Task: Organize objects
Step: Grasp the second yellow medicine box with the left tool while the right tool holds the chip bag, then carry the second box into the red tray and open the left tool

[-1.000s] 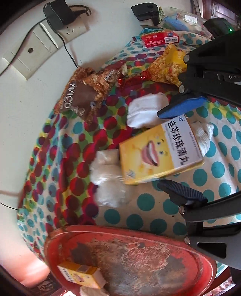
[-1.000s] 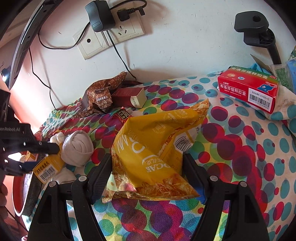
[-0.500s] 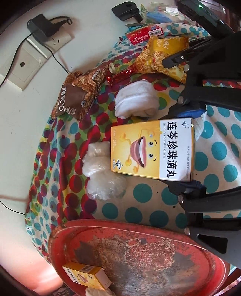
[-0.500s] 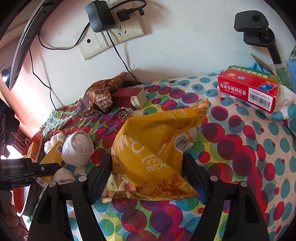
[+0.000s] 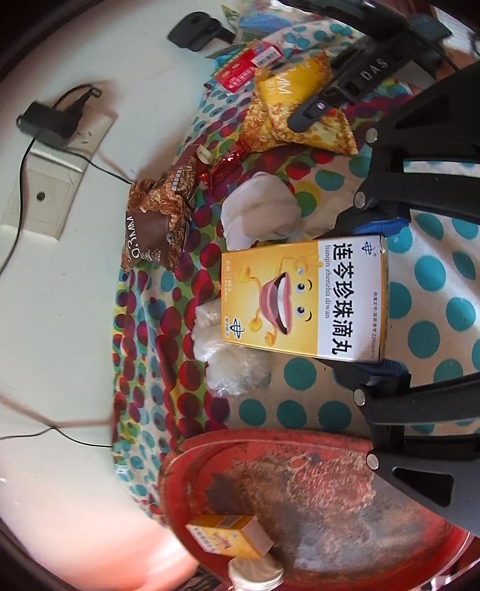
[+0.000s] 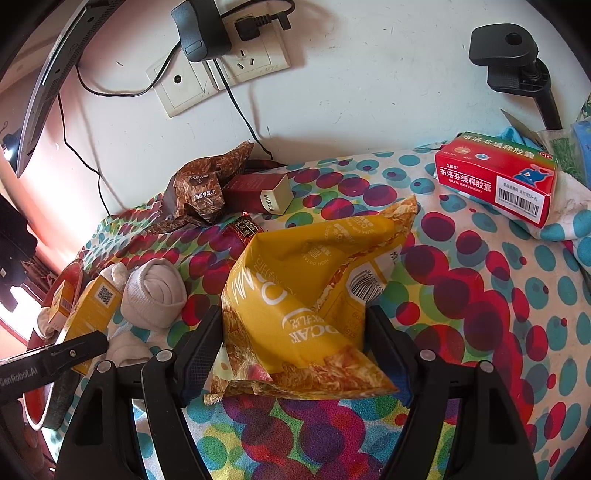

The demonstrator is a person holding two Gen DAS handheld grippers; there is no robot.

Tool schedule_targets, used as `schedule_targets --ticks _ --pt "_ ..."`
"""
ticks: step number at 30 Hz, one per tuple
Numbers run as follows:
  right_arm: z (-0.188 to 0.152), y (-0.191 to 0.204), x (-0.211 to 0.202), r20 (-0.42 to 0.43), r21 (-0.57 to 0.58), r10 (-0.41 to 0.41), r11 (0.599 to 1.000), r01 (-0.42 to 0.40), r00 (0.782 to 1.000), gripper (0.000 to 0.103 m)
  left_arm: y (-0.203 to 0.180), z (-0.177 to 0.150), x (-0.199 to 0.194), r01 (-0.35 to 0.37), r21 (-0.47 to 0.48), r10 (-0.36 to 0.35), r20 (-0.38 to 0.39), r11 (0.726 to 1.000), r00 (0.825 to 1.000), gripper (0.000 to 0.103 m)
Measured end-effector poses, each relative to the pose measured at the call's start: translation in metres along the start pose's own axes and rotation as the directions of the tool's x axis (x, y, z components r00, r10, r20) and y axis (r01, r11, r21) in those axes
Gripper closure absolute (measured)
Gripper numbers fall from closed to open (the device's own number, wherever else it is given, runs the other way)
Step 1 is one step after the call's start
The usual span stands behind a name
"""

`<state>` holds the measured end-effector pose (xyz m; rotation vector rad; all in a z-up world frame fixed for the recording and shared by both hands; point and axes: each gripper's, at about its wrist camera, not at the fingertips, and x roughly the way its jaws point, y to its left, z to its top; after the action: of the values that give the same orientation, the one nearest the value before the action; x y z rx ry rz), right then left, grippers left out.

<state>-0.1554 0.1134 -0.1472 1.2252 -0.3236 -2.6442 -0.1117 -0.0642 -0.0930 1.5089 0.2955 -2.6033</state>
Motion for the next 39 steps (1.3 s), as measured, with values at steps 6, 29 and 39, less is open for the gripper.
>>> schedule_targets --ticks 6,29,39 --pt "-0.001 0.000 0.001 0.003 -0.001 -0.007 1.000 0.007 1.000 0.029 0.004 -0.016 -0.020 -0.017 0.081 0.011 0.074 0.997 0.997 0.051" --pt "0.001 0.013 0.003 -0.011 -0.030 -0.106 0.994 0.106 0.994 0.029 0.057 -0.042 -0.071 -0.025 0.196 -0.026 0.252 0.980 0.967 0.051" --pt "0.001 0.018 0.005 -0.018 -0.042 -0.135 0.990 0.134 0.991 0.027 0.093 -0.042 -0.094 -0.021 0.142 -0.018 0.268 0.990 0.963 0.051"
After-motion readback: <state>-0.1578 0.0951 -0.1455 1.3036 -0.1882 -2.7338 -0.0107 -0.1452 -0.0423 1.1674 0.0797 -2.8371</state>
